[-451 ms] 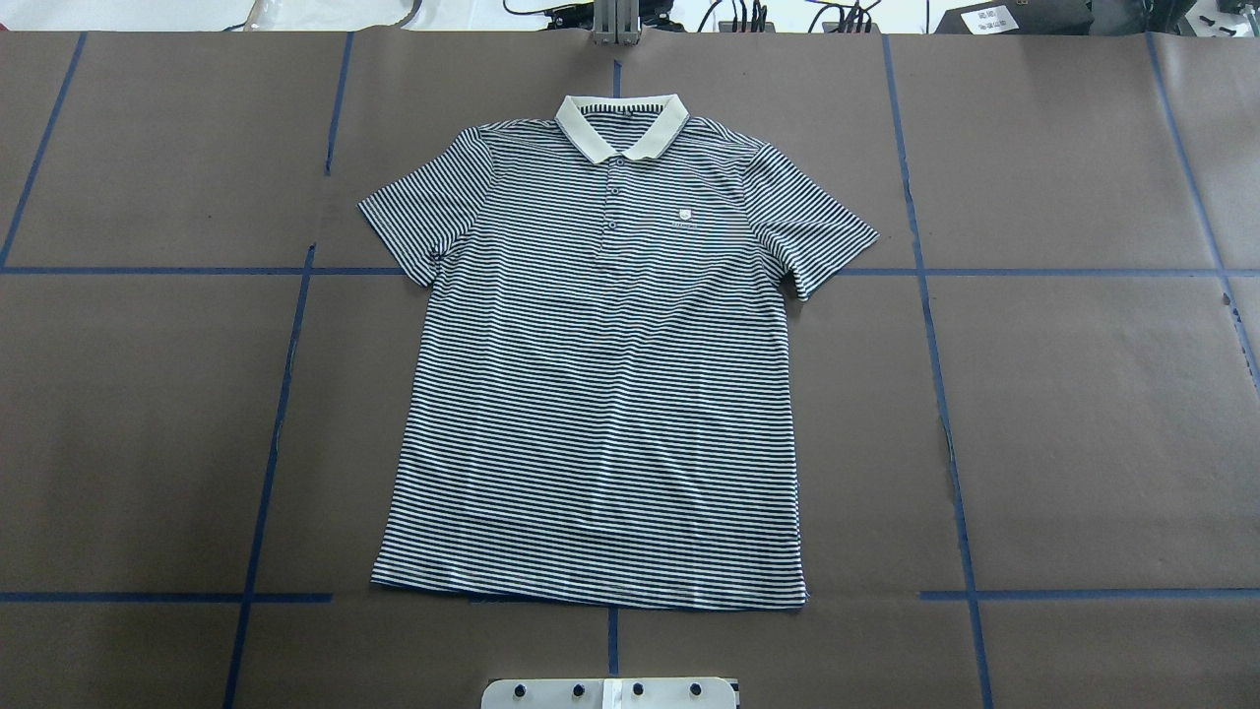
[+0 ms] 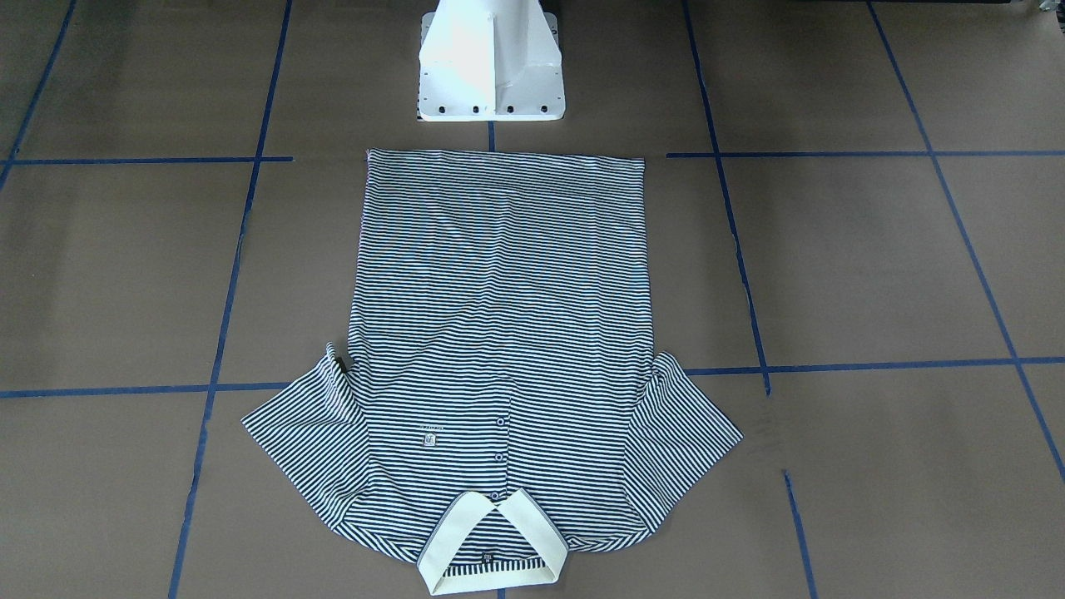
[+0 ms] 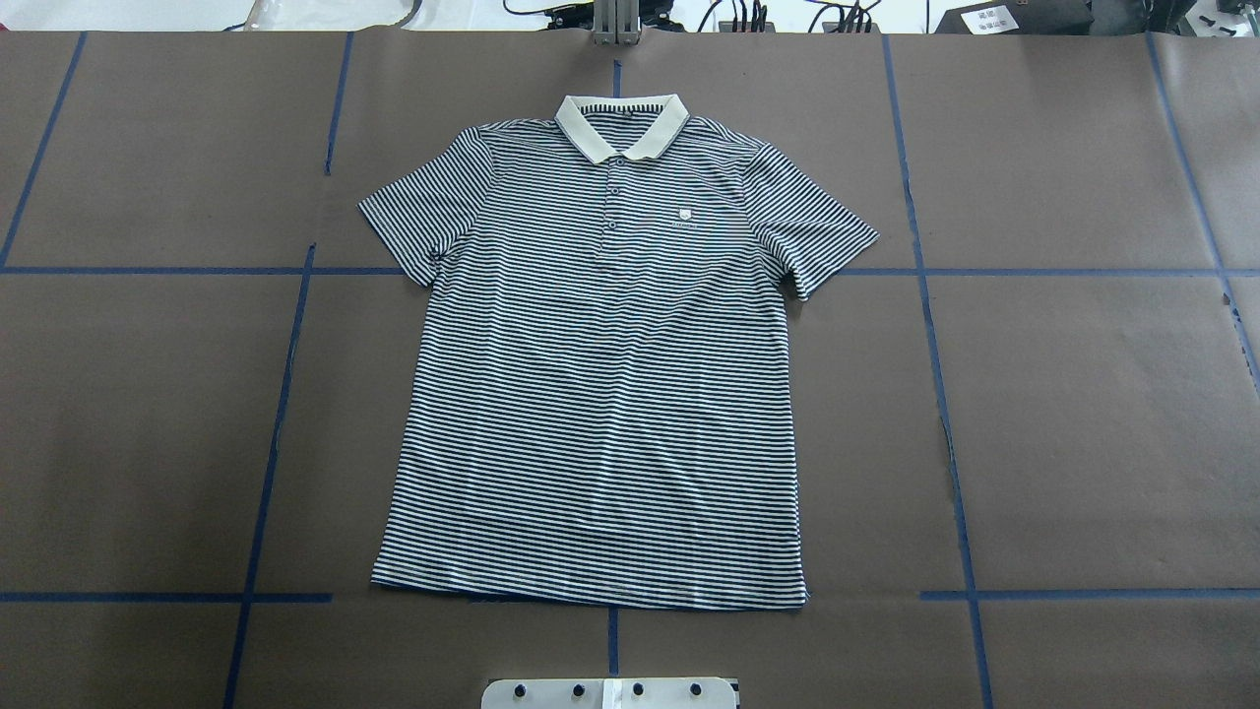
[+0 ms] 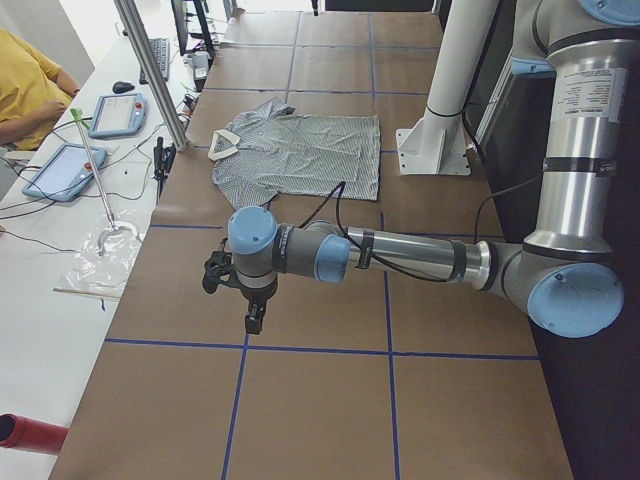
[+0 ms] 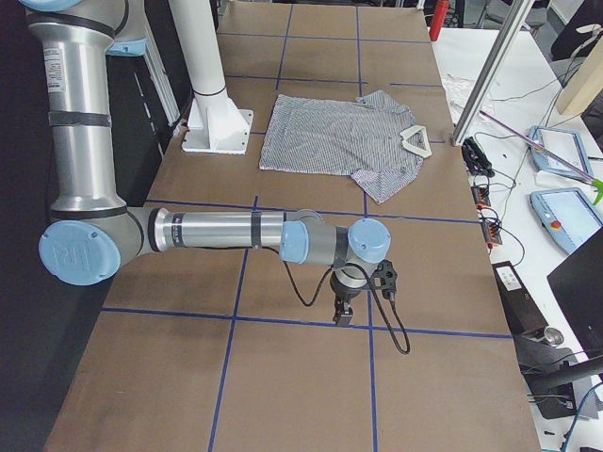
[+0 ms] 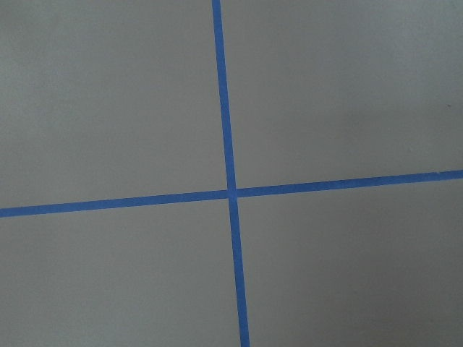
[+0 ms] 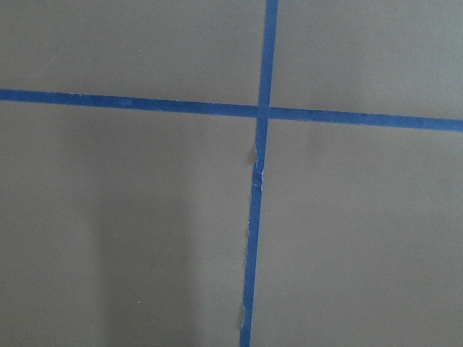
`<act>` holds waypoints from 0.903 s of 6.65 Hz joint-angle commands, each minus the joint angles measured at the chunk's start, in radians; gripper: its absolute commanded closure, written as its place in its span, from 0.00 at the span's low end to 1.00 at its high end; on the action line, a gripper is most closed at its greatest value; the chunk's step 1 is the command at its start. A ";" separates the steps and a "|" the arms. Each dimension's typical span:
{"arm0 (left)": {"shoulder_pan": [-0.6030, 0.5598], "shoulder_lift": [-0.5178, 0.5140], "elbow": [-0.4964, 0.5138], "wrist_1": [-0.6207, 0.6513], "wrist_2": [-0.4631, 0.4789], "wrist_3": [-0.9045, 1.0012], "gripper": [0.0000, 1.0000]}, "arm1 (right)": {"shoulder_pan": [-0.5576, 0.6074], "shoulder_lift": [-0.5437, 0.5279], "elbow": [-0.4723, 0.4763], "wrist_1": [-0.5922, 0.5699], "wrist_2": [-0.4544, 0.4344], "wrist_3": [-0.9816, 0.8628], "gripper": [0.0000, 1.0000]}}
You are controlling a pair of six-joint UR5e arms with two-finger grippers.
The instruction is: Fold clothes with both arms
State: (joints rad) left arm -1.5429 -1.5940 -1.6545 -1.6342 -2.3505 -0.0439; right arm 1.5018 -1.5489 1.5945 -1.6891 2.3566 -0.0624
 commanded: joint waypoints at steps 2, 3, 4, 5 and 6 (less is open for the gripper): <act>0.076 -0.007 0.048 -0.062 -0.201 0.001 0.00 | -0.093 0.006 0.016 0.106 0.032 0.065 0.00; 0.081 -0.009 0.076 -0.207 -0.213 -0.052 0.00 | -0.182 0.109 -0.045 0.206 0.032 0.310 0.00; 0.081 -0.014 0.093 -0.299 -0.210 -0.089 0.00 | -0.301 0.209 -0.092 0.339 0.004 0.593 0.00; 0.081 -0.012 0.114 -0.320 -0.211 -0.088 0.00 | -0.375 0.331 -0.173 0.414 -0.060 0.791 0.00; 0.079 -0.012 0.113 -0.326 -0.211 -0.093 0.00 | -0.417 0.452 -0.288 0.486 -0.100 0.937 0.01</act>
State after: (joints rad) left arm -1.4628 -1.6059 -1.5483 -1.9401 -2.5606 -0.1297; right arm 1.1471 -1.2283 1.4174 -1.2894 2.3055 0.6864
